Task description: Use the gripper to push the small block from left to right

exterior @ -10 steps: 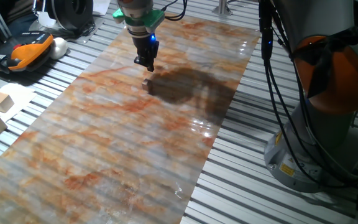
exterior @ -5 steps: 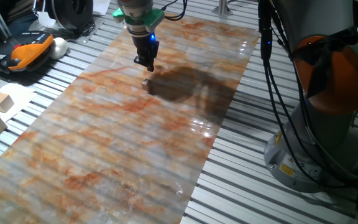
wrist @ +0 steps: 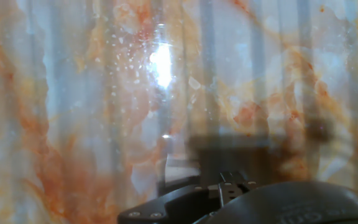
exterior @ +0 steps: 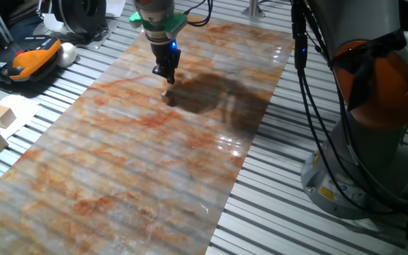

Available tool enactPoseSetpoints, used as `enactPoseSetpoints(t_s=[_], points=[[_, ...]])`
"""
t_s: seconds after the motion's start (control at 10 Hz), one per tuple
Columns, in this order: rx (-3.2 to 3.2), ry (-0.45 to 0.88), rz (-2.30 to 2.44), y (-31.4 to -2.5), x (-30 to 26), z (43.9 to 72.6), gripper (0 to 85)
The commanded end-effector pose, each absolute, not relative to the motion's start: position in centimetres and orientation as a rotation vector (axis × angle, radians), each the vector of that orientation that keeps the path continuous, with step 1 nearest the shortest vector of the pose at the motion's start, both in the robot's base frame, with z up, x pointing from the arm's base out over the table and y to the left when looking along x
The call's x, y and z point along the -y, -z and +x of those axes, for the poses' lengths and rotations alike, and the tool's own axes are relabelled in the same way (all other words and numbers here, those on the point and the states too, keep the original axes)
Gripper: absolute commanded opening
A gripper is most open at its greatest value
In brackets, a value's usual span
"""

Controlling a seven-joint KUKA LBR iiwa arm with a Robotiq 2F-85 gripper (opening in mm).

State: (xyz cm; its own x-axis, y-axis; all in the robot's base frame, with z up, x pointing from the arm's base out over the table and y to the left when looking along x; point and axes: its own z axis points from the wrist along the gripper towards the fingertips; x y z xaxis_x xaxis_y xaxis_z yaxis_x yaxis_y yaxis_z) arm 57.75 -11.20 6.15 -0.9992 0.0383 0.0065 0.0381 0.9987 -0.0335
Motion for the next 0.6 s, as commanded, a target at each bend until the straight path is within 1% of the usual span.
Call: enactPoseSetpoints(t_s=[0.0, 0.5], points=[[3.136, -0.043, -0.057, -5.8, 11.3, 57.7, 0.0], [3.131, -0.019, -0.061, -4.8, 11.3, 57.9, 0.0]])
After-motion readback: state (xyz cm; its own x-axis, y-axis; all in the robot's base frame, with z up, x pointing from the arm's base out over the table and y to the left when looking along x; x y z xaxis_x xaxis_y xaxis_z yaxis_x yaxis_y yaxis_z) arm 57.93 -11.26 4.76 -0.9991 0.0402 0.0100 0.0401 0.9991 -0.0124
